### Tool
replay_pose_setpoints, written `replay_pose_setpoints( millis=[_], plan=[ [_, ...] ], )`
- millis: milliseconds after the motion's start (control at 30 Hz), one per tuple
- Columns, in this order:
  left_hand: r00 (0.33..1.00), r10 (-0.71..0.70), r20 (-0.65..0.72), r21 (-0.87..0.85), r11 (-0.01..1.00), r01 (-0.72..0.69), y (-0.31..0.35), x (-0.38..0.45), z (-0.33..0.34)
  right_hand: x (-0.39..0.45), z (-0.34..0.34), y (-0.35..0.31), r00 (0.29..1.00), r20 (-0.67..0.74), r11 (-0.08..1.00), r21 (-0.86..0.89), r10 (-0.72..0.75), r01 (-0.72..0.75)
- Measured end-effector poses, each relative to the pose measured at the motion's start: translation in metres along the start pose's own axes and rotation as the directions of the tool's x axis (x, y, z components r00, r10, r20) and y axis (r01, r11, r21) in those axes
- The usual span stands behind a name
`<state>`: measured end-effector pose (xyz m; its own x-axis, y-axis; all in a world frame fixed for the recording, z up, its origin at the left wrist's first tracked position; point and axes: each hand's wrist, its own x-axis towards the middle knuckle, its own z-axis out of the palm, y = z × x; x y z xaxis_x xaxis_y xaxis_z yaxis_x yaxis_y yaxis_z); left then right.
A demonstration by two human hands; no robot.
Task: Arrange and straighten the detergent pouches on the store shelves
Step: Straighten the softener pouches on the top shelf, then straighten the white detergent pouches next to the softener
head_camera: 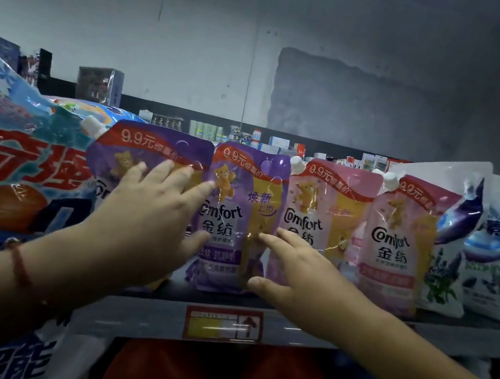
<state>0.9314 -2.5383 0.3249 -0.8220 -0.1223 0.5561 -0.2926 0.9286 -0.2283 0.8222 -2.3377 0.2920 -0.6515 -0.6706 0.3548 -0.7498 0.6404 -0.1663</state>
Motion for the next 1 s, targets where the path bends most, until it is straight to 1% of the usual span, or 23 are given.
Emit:
replay_pose_setpoints(
  millis=[67, 133, 233, 400, 533, 700, 833, 1000],
  plan=[
    [0.994, -0.007, 0.108, -0.004, 1.000, 0.007, 0.023, -0.002, -0.008, -0.011, -0.009, 0.012, 1.000, 0.009, 1.000, 0.013, -0.017, 0.017],
    [0.983, 0.019, 0.184, -0.028, 0.999, -0.014, 0.048, 0.002, -0.017, -0.025, -0.019, 0.030, 1.000, 0.004, 1.000, 0.008, -0.021, 0.021],
    [0.969, 0.059, 0.239, -0.059, 0.997, -0.046, 0.094, 0.011, -0.030, -0.055, -0.037, 0.067, 1.000, 0.004, 1.000, -0.016, -0.004, 0.004],
    [0.962, 0.134, 0.237, -0.083, 0.990, -0.117, 0.192, 0.027, -0.045, -0.113, -0.074, 0.156, 0.995, 0.026, 0.995, -0.032, 0.095, -0.094],
    [0.953, 0.200, 0.226, -0.140, 0.975, -0.171, 0.288, 0.040, -0.050, -0.161, -0.104, 0.236, 0.978, 0.074, 0.981, -0.021, 0.196, -0.195],
    [0.927, 0.303, 0.222, -0.228, 0.940, -0.253, 0.405, 0.063, -0.053, -0.213, -0.139, 0.322, 0.956, 0.067, 0.958, -0.054, 0.285, -0.282],
    [0.911, 0.359, 0.204, -0.238, 0.920, -0.310, 0.471, 0.089, -0.057, -0.236, -0.162, 0.378, 0.940, 0.062, 0.941, -0.061, 0.336, -0.332],
    [0.897, 0.419, 0.141, -0.278, 0.886, -0.370, 0.533, 0.114, -0.049, -0.246, -0.170, 0.442, 0.924, 0.039, 0.924, -0.023, 0.381, -0.381]
  ],
)
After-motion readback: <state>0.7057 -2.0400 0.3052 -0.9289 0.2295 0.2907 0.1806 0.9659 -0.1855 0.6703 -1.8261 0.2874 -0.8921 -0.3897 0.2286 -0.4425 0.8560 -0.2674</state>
